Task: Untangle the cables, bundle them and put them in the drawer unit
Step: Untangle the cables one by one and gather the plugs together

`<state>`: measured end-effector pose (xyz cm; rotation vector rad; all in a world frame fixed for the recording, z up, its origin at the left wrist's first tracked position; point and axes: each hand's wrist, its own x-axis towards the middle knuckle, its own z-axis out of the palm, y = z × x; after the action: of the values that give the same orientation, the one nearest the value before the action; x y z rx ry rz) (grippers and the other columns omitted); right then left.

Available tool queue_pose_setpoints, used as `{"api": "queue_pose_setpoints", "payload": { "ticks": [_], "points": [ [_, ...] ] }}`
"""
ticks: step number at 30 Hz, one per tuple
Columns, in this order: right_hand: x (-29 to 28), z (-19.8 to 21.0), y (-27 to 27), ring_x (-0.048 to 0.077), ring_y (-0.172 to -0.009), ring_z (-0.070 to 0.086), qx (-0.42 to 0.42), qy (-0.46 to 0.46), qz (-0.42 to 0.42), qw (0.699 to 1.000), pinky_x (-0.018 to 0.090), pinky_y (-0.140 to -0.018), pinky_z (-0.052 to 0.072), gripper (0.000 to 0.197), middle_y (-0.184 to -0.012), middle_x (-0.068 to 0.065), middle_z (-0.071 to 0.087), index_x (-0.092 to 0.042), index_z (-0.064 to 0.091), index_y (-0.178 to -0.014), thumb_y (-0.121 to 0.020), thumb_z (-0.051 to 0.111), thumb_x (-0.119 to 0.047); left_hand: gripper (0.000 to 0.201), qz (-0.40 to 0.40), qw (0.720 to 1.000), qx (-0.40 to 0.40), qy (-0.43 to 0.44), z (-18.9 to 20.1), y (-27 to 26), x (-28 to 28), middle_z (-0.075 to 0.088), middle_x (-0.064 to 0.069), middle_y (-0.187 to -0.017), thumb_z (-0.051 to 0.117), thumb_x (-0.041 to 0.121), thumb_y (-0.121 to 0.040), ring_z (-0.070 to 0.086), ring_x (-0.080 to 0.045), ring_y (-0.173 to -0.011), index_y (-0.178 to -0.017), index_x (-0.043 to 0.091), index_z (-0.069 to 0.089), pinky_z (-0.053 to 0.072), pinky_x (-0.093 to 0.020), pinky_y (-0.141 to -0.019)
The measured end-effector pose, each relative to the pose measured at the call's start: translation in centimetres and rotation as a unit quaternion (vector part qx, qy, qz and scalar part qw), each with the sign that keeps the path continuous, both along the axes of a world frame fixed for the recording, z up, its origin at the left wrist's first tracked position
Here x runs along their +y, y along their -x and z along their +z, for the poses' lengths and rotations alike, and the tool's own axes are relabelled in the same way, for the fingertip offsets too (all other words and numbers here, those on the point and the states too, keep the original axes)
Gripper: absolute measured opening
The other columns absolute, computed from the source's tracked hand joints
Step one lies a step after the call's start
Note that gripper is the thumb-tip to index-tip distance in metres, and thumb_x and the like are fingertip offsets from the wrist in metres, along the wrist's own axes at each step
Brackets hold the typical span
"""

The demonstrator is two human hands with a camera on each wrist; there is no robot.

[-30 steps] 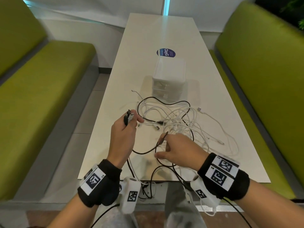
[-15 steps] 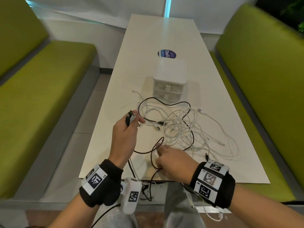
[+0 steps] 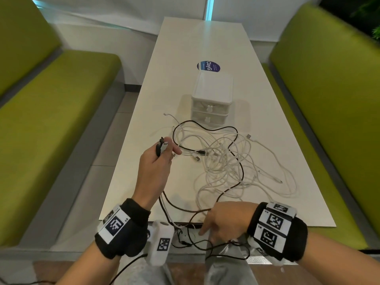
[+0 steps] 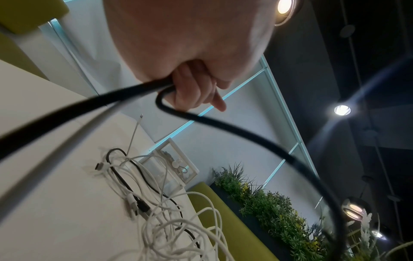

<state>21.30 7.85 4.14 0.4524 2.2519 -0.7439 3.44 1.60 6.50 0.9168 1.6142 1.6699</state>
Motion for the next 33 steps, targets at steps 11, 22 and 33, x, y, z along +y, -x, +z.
{"api": "queue_pose_setpoints", "payload": {
  "ticks": [11, 22, 33],
  "points": [
    [3.3, -1.0, -1.1, 0.016, -0.081, 0.041, 0.044, -0.172, -0.034, 0.984, 0.028, -0.057, 0.034, 0.035, -0.112, 0.004, 0.049, -0.015, 0.053, -0.112, -0.083, 0.069, -0.026, 0.039, -0.021, 0.999, 0.038, 0.023, -0.5, -0.1, -0.4, 0.03, 0.012, -0.054, 0.04, 0.032, -0.103, 0.022, -0.011, -0.05, -0.077, 0.012, 0.062, 0.019, -0.026, -0.049],
    [6.5, -2.6, -2.2, 0.015, -0.096, 0.044, 0.123, -0.165, -0.106, 0.973, 0.034, -0.081, 0.048, 0.049, -0.117, -0.001, 0.043, -0.023, 0.051, -0.122, -0.084, 0.052, 0.008, 0.034, -0.031, 0.995, 0.083, 0.047, -0.9, -0.3, -0.6, 0.048, 0.015, -0.054, 0.043, 0.021, -0.103, 0.033, -0.005, -0.048, -0.078, 0.011, 0.064, 0.026, -0.019, -0.047],
    [10.4, -4.5, -1.0, 0.025, -0.112, 0.048, 0.22, -0.287, -0.137, 0.922, 0.031, -0.092, 0.041, 0.03, -0.12, 0.006, 0.053, -0.013, 0.058, -0.118, -0.092, 0.05, 0.0, 0.029, -0.228, 0.907, 0.251, 0.248, -2.0, 0.6, -1.1, 0.07, -0.004, -0.089, 0.051, 0.022, -0.097, 0.059, -0.024, -0.069, -0.076, 0.029, 0.07, 0.043, -0.038, -0.065]
  ]
}}
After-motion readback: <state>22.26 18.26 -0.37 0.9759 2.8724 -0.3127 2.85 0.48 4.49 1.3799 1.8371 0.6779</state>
